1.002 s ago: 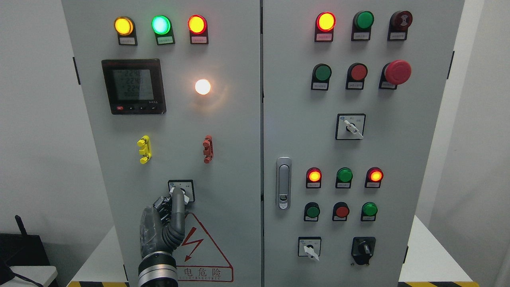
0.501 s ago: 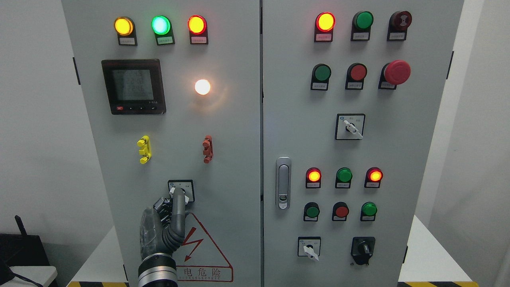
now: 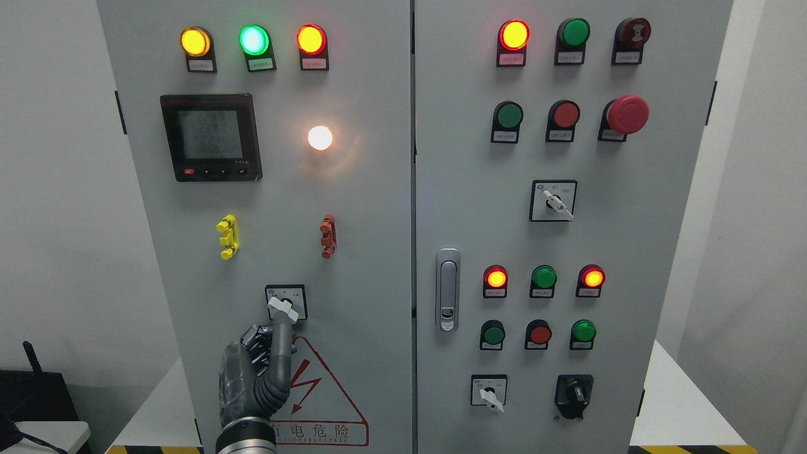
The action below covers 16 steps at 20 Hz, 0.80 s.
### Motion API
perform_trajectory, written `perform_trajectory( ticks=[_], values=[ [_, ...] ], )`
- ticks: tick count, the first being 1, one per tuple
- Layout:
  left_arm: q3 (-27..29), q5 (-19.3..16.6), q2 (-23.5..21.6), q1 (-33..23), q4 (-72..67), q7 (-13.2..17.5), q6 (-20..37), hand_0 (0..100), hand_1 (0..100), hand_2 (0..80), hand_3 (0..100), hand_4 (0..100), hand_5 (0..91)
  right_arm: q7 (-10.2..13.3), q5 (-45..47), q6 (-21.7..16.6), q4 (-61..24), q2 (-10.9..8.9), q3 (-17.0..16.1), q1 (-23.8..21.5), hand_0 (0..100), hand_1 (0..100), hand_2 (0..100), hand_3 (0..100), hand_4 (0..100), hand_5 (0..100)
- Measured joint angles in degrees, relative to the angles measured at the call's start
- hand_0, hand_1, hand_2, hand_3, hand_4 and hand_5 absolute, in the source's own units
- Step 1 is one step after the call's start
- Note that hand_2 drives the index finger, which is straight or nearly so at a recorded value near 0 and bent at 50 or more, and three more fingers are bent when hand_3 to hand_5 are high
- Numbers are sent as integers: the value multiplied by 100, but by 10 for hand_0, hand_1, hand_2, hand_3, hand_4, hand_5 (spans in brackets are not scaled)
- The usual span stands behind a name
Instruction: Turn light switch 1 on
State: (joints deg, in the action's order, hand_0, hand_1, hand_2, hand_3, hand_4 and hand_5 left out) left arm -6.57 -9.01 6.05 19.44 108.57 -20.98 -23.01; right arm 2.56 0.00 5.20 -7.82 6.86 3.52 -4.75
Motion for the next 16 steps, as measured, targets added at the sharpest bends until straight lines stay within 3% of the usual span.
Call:
perform_trajectory(
  ticks=[5, 9, 10, 11, 13, 14, 15, 16],
  values=[
    [226, -135, -62, -760, 3, 459, 1479, 73, 221, 527, 755, 840, 752, 0, 0, 0, 0, 0, 0, 0, 120, 389, 0, 0, 0, 0],
    [635, -240, -222, -1673, -100, 1103, 2957, 26, 188, 399, 681, 781, 578, 0, 0, 2, 0, 0, 0, 0, 120, 389, 0, 0, 0, 0],
    [768, -248, -250, -1867, -163, 1335, 3266, 11, 188, 315, 597, 689, 455, 0, 0, 2, 0, 0, 0, 0, 120, 389, 0, 0, 0, 0],
    [935, -254, -282, -2079, -263, 1551, 3466, 8, 182, 284, 556, 649, 409, 0, 0, 2, 0, 0, 0, 0, 120, 389, 0, 0, 0, 0],
    [1323, -262, -339, -2441, -536, 2020, 3819, 0, 145, 137, 377, 459, 226, 0, 0, 3, 0, 0, 0, 0, 120, 389, 0, 0, 0, 0],
    [1530, -264, -362, -2589, -708, 2233, 3991, 0, 135, 104, 348, 427, 208, 0, 0, 3, 0, 0, 0, 0, 120, 389, 0, 0, 0, 0],
    [1750, -265, -383, -2718, -907, 2415, 4151, 0, 89, 16, 272, 362, 178, 0, 0, 3, 0, 0, 0, 0, 120, 389, 0, 0, 0, 0],
    [1947, -267, -401, -2823, -1124, 2581, 4306, 70, 0, 0, 242, 334, 178, 0, 0, 3, 0, 0, 0, 0, 120, 389, 0, 0, 0, 0]
  ],
)
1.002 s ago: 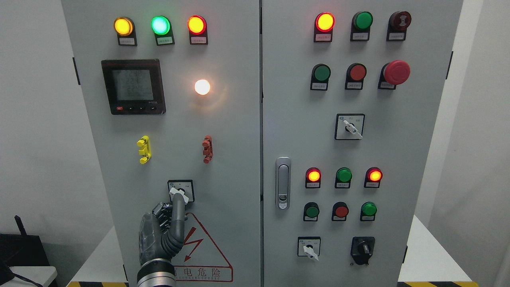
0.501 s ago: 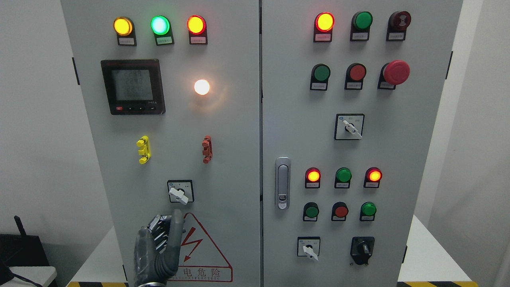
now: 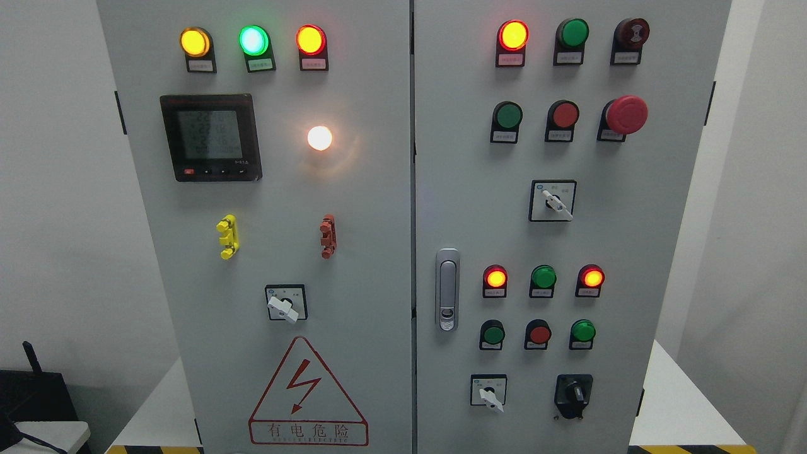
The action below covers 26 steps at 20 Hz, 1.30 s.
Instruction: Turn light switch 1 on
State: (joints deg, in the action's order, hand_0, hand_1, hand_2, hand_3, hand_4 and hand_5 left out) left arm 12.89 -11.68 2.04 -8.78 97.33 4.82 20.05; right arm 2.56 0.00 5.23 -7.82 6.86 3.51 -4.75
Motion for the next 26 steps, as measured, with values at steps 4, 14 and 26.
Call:
perform_trajectory(
  ticks=[4, 14, 26],
  values=[
    [802, -10, -61, -411, -1042, 757, 330, 209, 0, 0, 110, 204, 122, 0, 0, 0, 0, 0, 0, 0, 120, 389, 0, 0, 0, 0],
    [2173, -51, -402, -1204, -3948, 1324, 457, 322, 0, 0, 0, 38, 0, 0, 0, 0, 0, 0, 0, 0, 120, 389, 0, 0, 0, 0],
    [1209, -135, -812, -544, -7168, 1553, -1359, 327, 0, 0, 0, 0, 0, 0, 0, 0, 0, 0, 0, 0, 120, 389, 0, 0, 0, 0]
  ],
)
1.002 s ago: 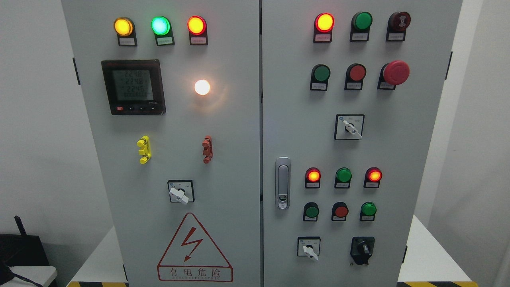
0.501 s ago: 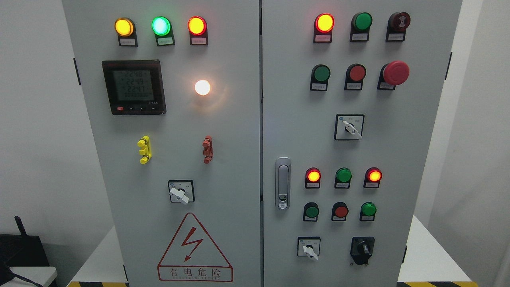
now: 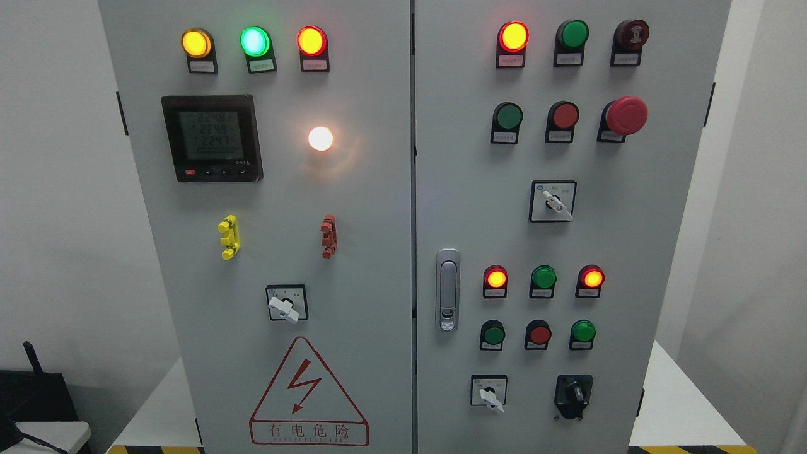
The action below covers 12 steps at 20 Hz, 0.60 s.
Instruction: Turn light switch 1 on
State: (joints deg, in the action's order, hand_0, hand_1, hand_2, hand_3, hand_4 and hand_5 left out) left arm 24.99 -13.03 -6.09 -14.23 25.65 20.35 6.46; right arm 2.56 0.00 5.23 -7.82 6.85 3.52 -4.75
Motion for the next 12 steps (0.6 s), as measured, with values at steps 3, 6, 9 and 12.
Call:
perform_trajectory(
  ticks=[3, 6, 9, 12],
  values=[
    [-396, -8, 15, 333, -492, -140, -523, 328, 0, 0, 0, 0, 0, 0, 0, 0, 0, 0, 0, 0, 120, 389, 0, 0, 0, 0],
    [-769, -15, 73, 645, -883, -510, -823, 327, 0, 0, 0, 0, 0, 0, 0, 0, 0, 0, 0, 0, 120, 389, 0, 0, 0, 0],
    [-1147, -19, 177, 840, -1164, -765, -940, 327, 0, 0, 0, 0, 0, 0, 0, 0, 0, 0, 0, 0, 120, 389, 0, 0, 0, 0],
    [-1413, -13, 274, 955, -1379, -885, -981, 325, 0, 0, 0, 0, 0, 0, 0, 0, 0, 0, 0, 0, 120, 389, 0, 0, 0, 0]
  ],
)
